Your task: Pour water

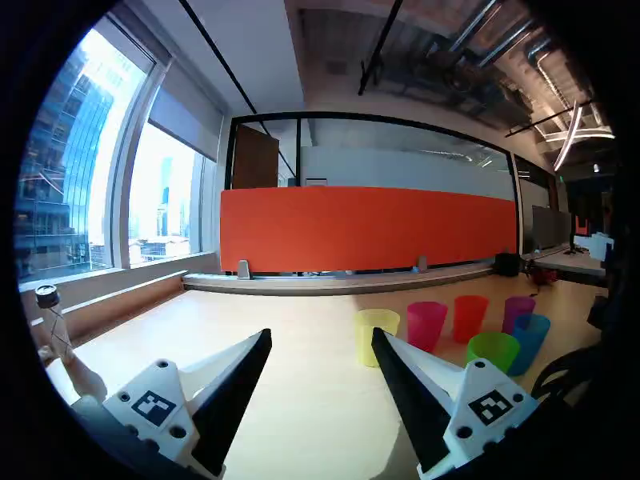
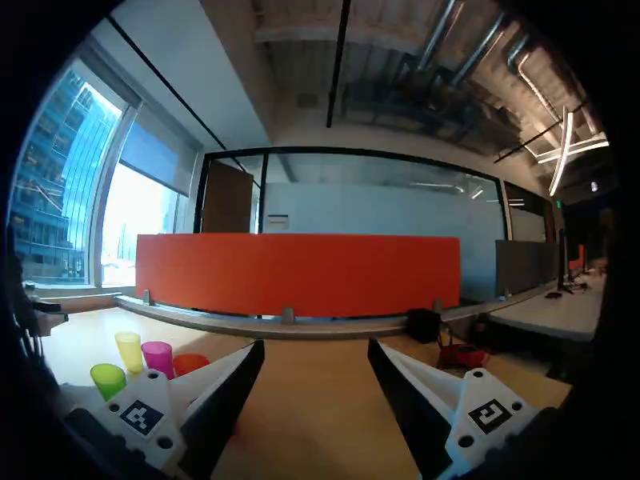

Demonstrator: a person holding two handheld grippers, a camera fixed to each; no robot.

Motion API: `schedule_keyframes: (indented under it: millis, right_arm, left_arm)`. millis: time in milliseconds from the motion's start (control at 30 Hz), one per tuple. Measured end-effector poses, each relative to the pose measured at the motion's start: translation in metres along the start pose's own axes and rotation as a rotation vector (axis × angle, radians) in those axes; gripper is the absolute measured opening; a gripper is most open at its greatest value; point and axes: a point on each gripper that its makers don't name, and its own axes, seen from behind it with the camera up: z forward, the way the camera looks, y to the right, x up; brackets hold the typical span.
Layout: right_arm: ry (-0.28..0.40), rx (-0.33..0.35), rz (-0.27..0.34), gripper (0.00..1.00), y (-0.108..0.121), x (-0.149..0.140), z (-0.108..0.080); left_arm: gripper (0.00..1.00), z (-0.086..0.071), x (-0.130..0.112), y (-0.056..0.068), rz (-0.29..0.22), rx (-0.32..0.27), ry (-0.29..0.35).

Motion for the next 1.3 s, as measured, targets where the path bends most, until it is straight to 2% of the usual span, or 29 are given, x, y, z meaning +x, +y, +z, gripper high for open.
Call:
schedule_keyframes:
  millis: [400,1300]
  right_arm:
    - [-0.046,-0.018,0.026,1.0,0.008,-0.038,0.007]
    - [-0.092,-0.026,0.012,1.0,0.007,-0.062,0.01]
  left_arm:
    - [0.93,0.001,0.0,0.001,0.0,0.0,0.0]
    - [0.92,0.0,0.0,0.001,0.0,0.0,0.0]
